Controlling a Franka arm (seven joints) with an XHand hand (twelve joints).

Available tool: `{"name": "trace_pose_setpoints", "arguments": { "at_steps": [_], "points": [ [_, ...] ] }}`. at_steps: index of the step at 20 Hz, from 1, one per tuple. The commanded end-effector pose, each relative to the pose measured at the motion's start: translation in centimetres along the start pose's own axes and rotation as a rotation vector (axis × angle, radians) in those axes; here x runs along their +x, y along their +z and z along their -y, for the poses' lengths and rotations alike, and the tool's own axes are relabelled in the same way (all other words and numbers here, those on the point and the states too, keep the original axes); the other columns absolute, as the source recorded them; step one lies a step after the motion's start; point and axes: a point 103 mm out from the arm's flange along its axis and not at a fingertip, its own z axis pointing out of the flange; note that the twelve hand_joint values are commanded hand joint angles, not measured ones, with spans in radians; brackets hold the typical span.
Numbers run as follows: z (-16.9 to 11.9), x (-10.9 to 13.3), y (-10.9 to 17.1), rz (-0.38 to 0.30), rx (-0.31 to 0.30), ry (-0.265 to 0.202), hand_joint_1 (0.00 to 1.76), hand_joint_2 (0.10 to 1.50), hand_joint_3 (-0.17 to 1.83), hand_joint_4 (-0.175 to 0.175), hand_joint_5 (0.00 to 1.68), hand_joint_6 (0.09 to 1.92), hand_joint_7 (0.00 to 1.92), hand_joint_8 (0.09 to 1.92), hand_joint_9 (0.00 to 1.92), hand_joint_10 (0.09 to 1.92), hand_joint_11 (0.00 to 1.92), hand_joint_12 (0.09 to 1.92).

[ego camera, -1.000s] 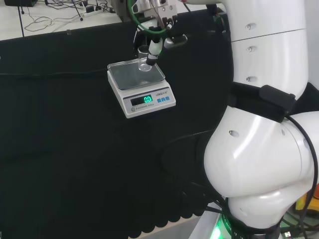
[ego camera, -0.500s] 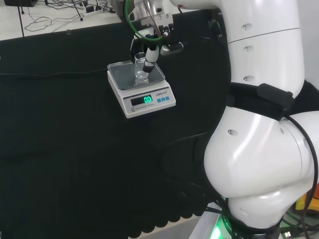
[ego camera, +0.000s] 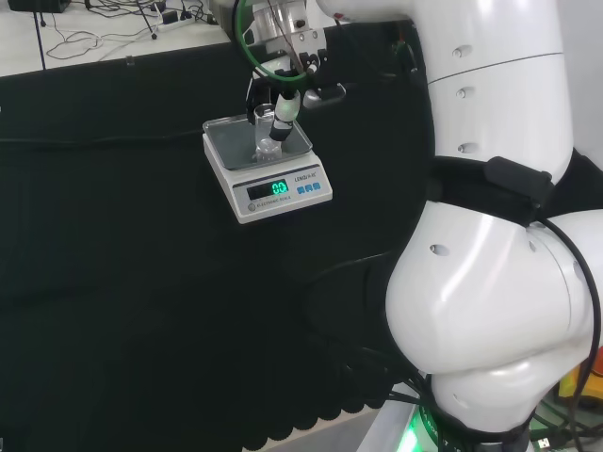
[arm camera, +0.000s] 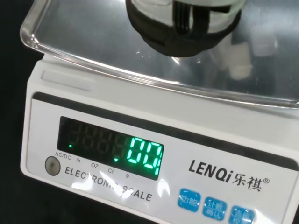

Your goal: Put the beaker on the electronic balance.

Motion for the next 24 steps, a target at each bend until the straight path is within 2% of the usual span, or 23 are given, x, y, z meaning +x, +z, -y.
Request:
{"name": "trace_pose_setpoints", "arguments": {
  "at_steps": [1, 2, 3, 4, 6, 7, 9, 14, 16, 17, 19, 20, 23, 24],
  "points": [
    [0.0, 0.2, -0.3, -0.016, 0.016, -0.01, 1.37, 1.12, 0.01, -0.175, 0.88, 1.14, 0.77, 1.12, 1.06, 1.06, 0.93, 1.09],
    [0.1, 0.3, -0.3, -0.02, 0.02, -0.017, 1.27, 1.14, 0.01, -0.175, 0.88, 1.14, 0.78, 1.06, 1.06, 0.98, 1.01, 0.99],
    [0.2, 0.4, -0.4, -0.014, 0.021, -0.02, 1.21, 1.12, -0.01, -0.146, 0.82, 1.06, 0.73, 1.0, 1.04, 0.88, 1.11, 0.93],
    [0.3, 0.5, -0.5, -0.005, 0.025, -0.021, 1.16, 1.08, -0.04, -0.1, 0.74, 0.97, 0.65, 0.95, 1.0, 0.81, 1.13, 0.92],
    [0.4, 0.6, -0.5, 0.008, 0.033, -0.019, 1.06, 1.0, -0.13, -0.015, 0.53, 0.83, 0.46, 0.86, 0.79, 0.76, 0.98, 1.07],
    [0.4, 0.6, -0.5, 0.013, 0.035, -0.018, 1.02, 0.98, -0.15, 0.006, 0.44, 0.76, 0.4, 0.83, 0.7, 0.77, 0.9, 1.14],
    [0.5, 0.6, -0.5, 0.019, 0.04, -0.015, 0.98, 0.95, -0.17, 0.022, 0.36, 0.67, 0.34, 0.81, 0.62, 0.8, 0.82, 1.21],
    [0.9, 0.8, -0.6, 0.03, 0.055, -0.025, 0.94, 0.91, -0.17, 0.028, 0.29, 0.52, 0.24, 0.78, 0.48, 0.84, 0.73, 1.26],
    [1.3, 0.9, -1.0, 0.027, 0.077, -0.024, 0.9, 0.88, -0.17, 0.039, 0.23, 0.42, 0.12, 0.74, 0.32, 0.87, 0.58, 1.32],
    [1.5, 0.9, -1.3, 0.031, 0.078, -0.023, 0.87, 0.86, -0.17, 0.053, 0.16, 0.35, 0.06, 0.61, 0.19, 0.88, 0.44, 1.35],
    [2.1, 1.1, -2.3, 0.055, 0.051, -0.016, 0.81, 0.84, -0.16, 0.087, 0.05, 0.14, 0.01, 0.24, 0.05, 0.7, 0.19, 1.45],
    [2.4, 1.2, -3.0, 0.067, 0.037, -0.012, 0.8, 0.83, -0.16, 0.099, 0.02, 0.09, 0.01, 0.12, 0.02, 0.56, 0.1, 1.47],
    [3.6, 1.6, -5.0, 0.101, 0.018, -0.001, 0.79, 0.82, -0.16, 0.114, 0.0, 0.09, 0.0, 0.09, 0.0, 0.15, 0.01, 1.41],
    [4.4, 1.8, -5.8, 0.122, 0.003, 0.003, 0.79, 0.81, -0.16, 0.113, 0.0, 0.09, 0.0, 0.09, 0.0, 0.09, 0.0, 1.38]
  ]
}}
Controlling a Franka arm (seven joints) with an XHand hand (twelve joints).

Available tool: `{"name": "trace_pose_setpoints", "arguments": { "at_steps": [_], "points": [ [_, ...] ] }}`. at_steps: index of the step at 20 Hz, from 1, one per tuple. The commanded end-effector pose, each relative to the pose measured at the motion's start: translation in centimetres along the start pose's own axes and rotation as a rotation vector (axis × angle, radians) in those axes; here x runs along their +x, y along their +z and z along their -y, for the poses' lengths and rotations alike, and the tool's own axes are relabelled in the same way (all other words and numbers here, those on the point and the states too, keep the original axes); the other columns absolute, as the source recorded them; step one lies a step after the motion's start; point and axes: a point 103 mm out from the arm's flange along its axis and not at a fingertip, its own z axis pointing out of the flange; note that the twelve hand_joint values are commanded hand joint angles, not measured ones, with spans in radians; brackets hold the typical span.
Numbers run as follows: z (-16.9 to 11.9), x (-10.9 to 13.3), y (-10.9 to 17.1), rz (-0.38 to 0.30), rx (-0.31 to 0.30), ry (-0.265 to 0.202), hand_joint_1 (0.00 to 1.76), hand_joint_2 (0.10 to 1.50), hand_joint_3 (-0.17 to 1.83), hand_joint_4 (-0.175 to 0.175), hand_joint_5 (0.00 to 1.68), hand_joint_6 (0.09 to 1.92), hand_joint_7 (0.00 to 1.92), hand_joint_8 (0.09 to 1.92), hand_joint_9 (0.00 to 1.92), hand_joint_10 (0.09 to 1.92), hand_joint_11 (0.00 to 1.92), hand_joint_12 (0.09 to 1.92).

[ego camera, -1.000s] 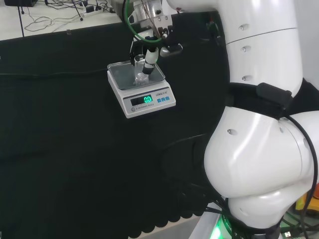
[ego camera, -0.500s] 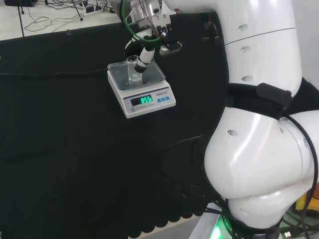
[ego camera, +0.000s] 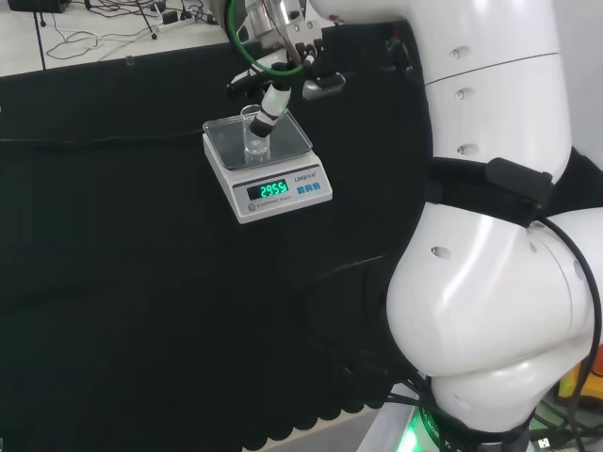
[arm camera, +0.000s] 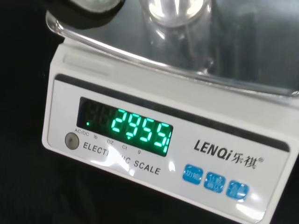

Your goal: Put the beaker on the electronic balance.

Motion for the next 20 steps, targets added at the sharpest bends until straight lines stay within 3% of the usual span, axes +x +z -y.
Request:
{"name": "trace_pose_setpoints", "arguments": {
  "at_steps": [1, 3, 4, 6, 8, 11, 13, 15, 18, 20],
  "points": [
    [3.9, 0.9, -4.7, 0.105, -0.08, 0.032, 0.78, 0.81, -0.15, 0.108, 0.0, 0.09, 0.0, 0.09, 0.01, 0.09, 0.0, 1.36],
    [6.3, 1.4, -6.5, 0.157, -0.121, 0.061, 0.78, 0.82, -0.15, 0.084, 0.1, 0.09, 0.04, 0.09, 0.07, 0.18, 0.0, 1.38],
    [7.7, 1.6, -7.4, 0.171, -0.138, 0.084, 0.78, 0.82, -0.14, 0.071, 0.17, 0.09, 0.08, 0.09, 0.06, 0.4, 0.0, 1.4],
    [11.2, 2.3, -8.9, 0.185, -0.185, 0.137, 0.79, 0.84, -0.14, 0.049, 0.33, 0.09, 0.2, 0.24, 0.13, 0.73, 0.02, 1.47],
    [14.6, 3.2, -9.5, 0.212, -0.205, 0.194, 0.84, 0.88, -0.15, 0.029, 0.46, 0.09, 0.33, 0.48, 0.33, 0.83, 0.13, 1.47],
    [20.1, 4.6, -8.7, 0.244, -0.215, 0.292, 0.96, 0.99, -0.17, 0.006, 0.79, 0.37, 0.64, 0.7, 0.76, 0.78, 0.54, 1.33],
    [23.7, 5.5, -7.4, 0.246, -0.233, 0.344, 1.0, 1.06, -0.17, -0.012, 0.9, 0.49, 0.76, 0.74, 0.94, 0.74, 0.77, 1.23],
    [26.7, 6.5, -5.7, 0.254, -0.243, 0.386, 1.05, 1.1, -0.09, 0.041, 0.98, 0.79, 0.89, 0.76, 1.07, 0.71, 0.93, 1.14],
    [30.0, 6.8, -3.0, 0.203, -0.235, 0.44, 1.07, 1.11, -0.02, 0.042, 1.01, 0.94, 1.04, 0.72, 1.18, 0.67, 1.04, 1.06],
    [31.8, 6.8, -1.0, 0.151, -0.228, 0.464, 1.07, 1.11, -0.01, 0.071, 1.01, 0.96, 1.09, 0.69, 1.19, 0.67, 0.94, 1.13]
  ]
}}
